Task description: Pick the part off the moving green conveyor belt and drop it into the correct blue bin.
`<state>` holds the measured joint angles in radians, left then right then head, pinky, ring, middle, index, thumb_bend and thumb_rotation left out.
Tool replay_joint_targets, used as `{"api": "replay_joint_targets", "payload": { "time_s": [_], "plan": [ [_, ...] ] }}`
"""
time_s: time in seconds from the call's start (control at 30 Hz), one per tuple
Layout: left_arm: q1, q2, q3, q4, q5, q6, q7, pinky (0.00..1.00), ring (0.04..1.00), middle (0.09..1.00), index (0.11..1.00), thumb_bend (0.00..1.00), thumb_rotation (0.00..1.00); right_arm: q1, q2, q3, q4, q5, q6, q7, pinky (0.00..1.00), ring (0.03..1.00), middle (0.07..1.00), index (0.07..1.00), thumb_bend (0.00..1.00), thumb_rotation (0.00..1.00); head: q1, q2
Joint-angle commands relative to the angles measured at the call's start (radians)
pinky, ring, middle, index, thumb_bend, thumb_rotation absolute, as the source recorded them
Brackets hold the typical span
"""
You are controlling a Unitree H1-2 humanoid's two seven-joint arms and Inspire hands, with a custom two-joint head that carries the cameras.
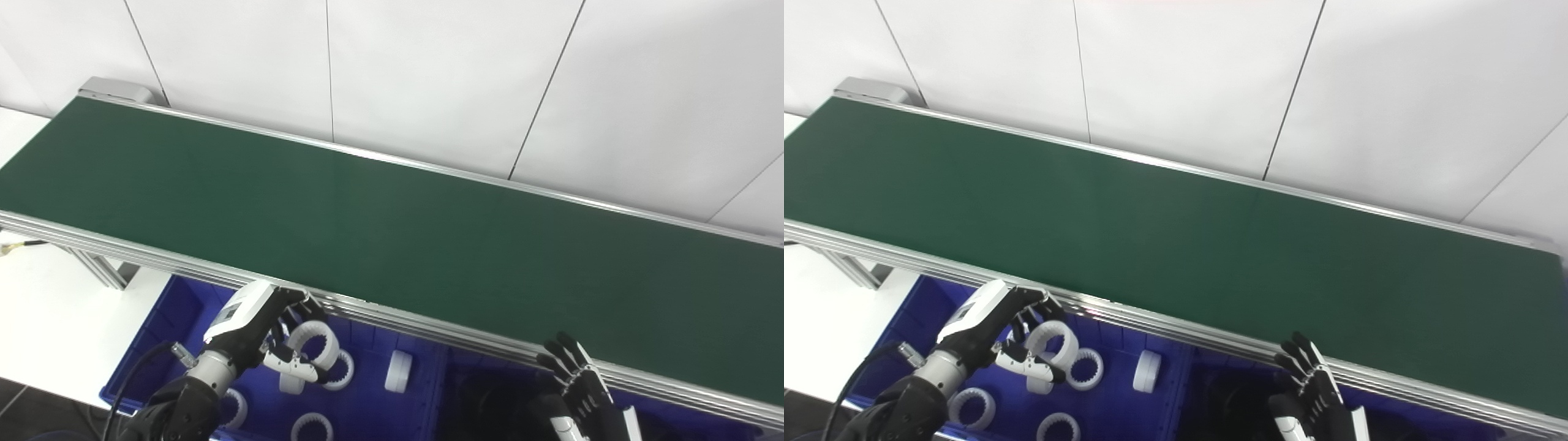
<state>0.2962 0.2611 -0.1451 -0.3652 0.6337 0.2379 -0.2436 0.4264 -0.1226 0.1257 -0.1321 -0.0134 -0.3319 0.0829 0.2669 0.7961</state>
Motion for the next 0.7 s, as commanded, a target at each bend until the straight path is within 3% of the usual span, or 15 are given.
{"api": "replay_joint_targets", "payload": {
  "time_s": [0.0,0.1,0.4,0.67],
  "plan": [
    [-0.004,0.005,0.004,-0.02,0.007,-0.001,0.022,0.36,0.397,0.489,0.524,0.5,0.0,-0.003,-0.009,-0.008,-0.032,0.009,0.002,0.01,0.72,0.813,0.855,0.897,0.62,0.65,0.003,0.004],
    [-0.005,-0.006,0.009,0.007,-0.006,0.014,0.021,0.37,0.403,0.496,0.518,0.5,0.0,-0.003,-0.01,-0.013,-0.037,0.008,0.009,0.013,0.72,0.811,0.855,0.894,0.62,0.66,0.006,0.006],
    [-0.004,0.002,-0.001,0.083,-0.013,-0.021,0.062,0.36,0.42,0.504,0.528,0.47,0.0,-0.005,-0.007,-0.02,-0.042,0.012,0.021,0.024,0.72,0.809,0.852,0.892,0.63,0.65,0.011,0.004],
    [-0.016,0.027,-0.038,0.139,0.059,0.017,0.058,0.35,0.423,0.495,0.53,0.47,0.0,-0.008,-0.004,-0.017,-0.041,0.01,0.024,0.027,0.71,0.807,0.852,0.891,0.64,0.66,0.007,0.0]
  ]
}}
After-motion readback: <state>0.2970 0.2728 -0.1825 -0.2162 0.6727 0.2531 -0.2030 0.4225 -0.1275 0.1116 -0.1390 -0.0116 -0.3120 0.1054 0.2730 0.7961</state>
